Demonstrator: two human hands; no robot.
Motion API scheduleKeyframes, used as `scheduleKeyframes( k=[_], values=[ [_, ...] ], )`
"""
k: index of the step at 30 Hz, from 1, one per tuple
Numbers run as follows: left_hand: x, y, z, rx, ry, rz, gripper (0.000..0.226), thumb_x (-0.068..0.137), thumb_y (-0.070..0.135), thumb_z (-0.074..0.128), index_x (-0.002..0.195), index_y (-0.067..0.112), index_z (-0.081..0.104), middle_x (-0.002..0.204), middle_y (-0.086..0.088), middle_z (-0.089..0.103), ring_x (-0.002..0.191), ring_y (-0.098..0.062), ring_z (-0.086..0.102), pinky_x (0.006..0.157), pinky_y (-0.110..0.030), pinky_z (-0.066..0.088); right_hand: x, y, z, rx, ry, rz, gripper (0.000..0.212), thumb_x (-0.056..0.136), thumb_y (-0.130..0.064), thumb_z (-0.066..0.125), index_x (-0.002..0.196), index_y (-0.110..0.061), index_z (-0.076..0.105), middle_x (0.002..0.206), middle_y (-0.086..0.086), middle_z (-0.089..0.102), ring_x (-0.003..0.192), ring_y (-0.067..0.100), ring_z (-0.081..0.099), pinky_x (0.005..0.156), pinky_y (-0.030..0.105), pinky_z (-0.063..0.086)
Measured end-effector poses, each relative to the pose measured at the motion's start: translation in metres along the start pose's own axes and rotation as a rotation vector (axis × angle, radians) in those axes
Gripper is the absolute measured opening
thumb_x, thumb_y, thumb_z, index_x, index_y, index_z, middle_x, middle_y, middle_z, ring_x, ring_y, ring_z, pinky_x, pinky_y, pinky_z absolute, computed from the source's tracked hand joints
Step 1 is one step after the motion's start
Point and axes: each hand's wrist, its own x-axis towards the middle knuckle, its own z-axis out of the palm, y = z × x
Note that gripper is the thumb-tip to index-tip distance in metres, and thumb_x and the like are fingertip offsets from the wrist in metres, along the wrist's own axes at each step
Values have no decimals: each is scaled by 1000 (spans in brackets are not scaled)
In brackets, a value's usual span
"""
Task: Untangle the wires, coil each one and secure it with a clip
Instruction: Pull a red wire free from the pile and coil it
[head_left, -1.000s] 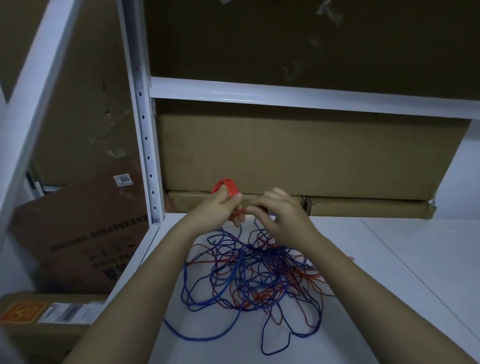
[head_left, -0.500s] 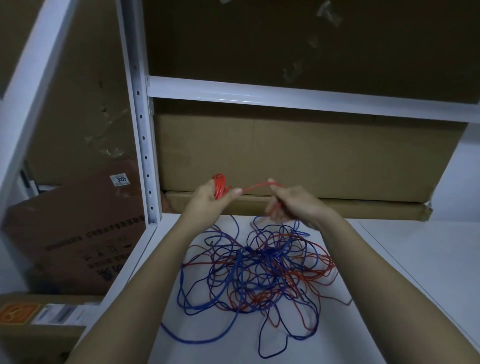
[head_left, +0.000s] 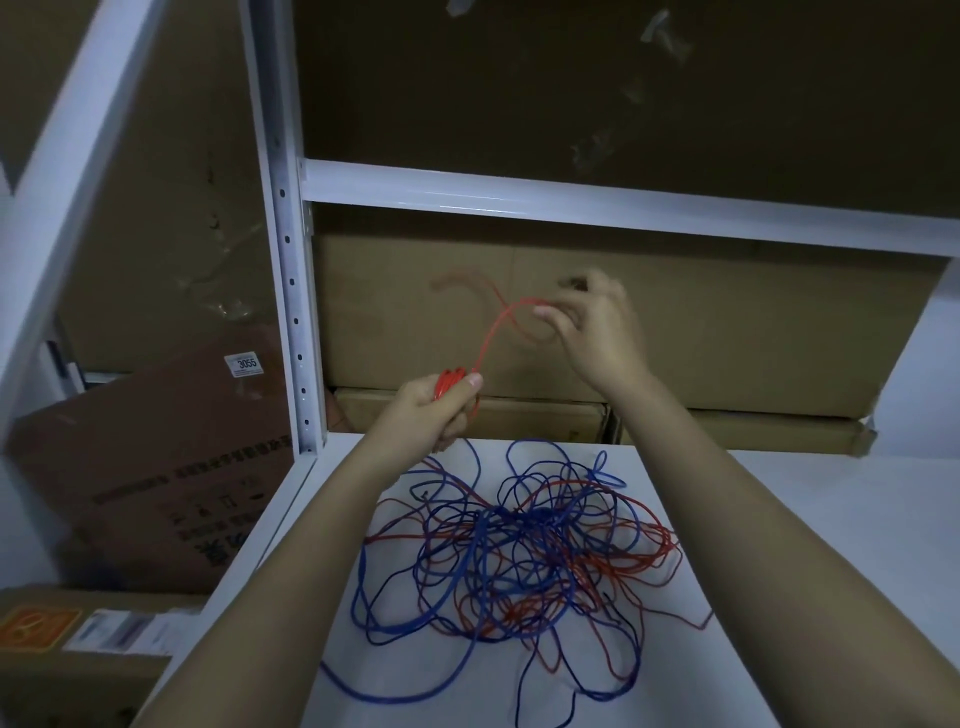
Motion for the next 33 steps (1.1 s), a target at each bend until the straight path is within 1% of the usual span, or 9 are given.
scheduleKeyframes(
  k=[4, 6, 14, 17, 20, 22, 26, 30, 33],
  values=[
    [-5, -1, 1, -208, 36, -77, 30, 99, 29, 47, 75, 11, 48, 54, 4, 53, 50, -9, 49, 57, -24, 46, -33, 19, 28, 290, -347, 234, 26, 100, -24, 49, 111, -9, 66, 85, -2, 64, 74, 8, 53, 76, 28, 40],
    [-5, -1, 2, -339, 55, -94, 26, 99, 26, 46, 77, 12, 48, 53, 5, 53, 48, -8, 50, 55, -20, 48, -48, 21, 41, 343, -359, 252, 28, 100, -26, 47, 115, -11, 66, 92, -4, 63, 86, 10, 55, 79, 26, 37],
    [-6, 5, 2, -780, -100, -141, 38, 93, 39, 42, 64, 15, 46, 38, 9, 29, 31, -2, 23, 37, -14, 22, -73, -5, 55, -133, -183, -61, 25, 100, -23, 46, 112, -17, 67, 94, 7, 66, 82, 30, 61, 57, 28, 33],
    [-4, 11, 12, -992, 27, -177, 38, 99, 38, 37, 74, 12, 49, 45, 9, 33, 36, -2, 29, 43, -12, 27, -88, -18, 63, -223, -285, -371, 5, 84, -13, 70, 89, -12, 72, 74, 9, 66, 61, 27, 63, 49, 24, 32],
    [2, 4, 11, -1134, 248, -161, 22, 102, 19, 37, 85, 9, 48, 58, 5, 42, 51, -6, 37, 61, -18, 37, -107, -21, 68, -163, -498, -452, 26, 100, -22, 50, 121, -15, 62, 94, 12, 64, 82, 30, 61, 61, 34, 46],
    [5, -6, 3, -918, 359, -119, 20, 102, 14, 35, 85, 11, 46, 60, 5, 46, 56, -9, 40, 64, -21, 37, -116, -13, 63, -115, -586, -383, 33, 104, -30, 36, 125, -15, 56, 101, 11, 63, 90, 29, 58, 71, 40, 48],
    [6, -18, -14, -106, 444, -39, 8, 104, 21, 37, 102, 14, 42, 74, 4, 53, 66, -9, 52, 72, -20, 44, -125, -3, 45, 214, -563, -203, 29, 102, -33, 41, 110, -17, 64, 87, 7, 69, 74, 23, 60, 67, 41, 48],
    [-4, -21, -15, 506, 110, -78, 13, 103, 31, 37, 99, 18, 41, 85, -1, 56, 78, -14, 56, 74, -30, 43, -110, -7, 27, 113, -290, -379, 33, 98, -37, 43, 101, -17, 69, 88, 0, 71, 76, 21, 63, 61, 34, 50],
    [-12, -19, -3, 473, -53, -104, 41, 101, 46, 31, 80, 16, 49, 65, 2, 55, 58, -12, 50, 62, -29, 40, -84, 0, 17, 63, -106, -401, 32, 92, -41, 50, 93, -19, 73, 74, -5, 63, 71, 17, 53, 57, 29, 42]
  ],
)
